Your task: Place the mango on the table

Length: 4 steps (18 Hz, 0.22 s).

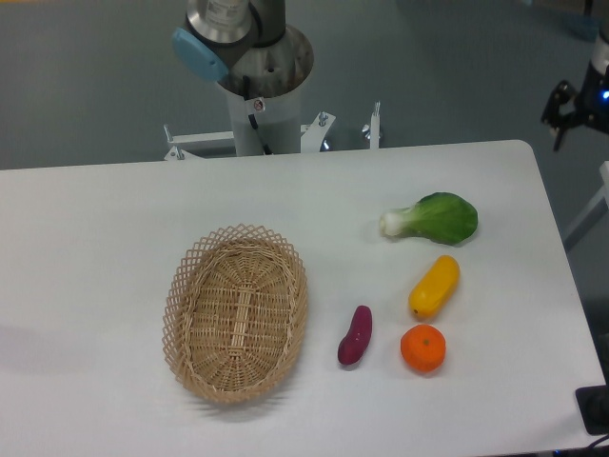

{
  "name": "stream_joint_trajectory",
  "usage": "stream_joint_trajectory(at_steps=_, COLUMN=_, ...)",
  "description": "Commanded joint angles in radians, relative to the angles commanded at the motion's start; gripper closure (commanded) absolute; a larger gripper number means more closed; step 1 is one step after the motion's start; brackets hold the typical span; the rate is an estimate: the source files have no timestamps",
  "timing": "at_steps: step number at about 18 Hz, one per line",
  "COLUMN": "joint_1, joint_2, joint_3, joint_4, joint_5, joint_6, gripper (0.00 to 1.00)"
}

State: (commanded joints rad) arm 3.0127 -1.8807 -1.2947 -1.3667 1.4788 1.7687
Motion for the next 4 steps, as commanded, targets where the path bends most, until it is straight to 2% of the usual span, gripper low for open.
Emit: stream_joint_trajectory(at_steps=4, joint_1=0.0, joint_2=0.002, joint_3=-0.005, joint_4=0.0, joint_5=-0.005, joint_6=0.0, gripper=0.0)
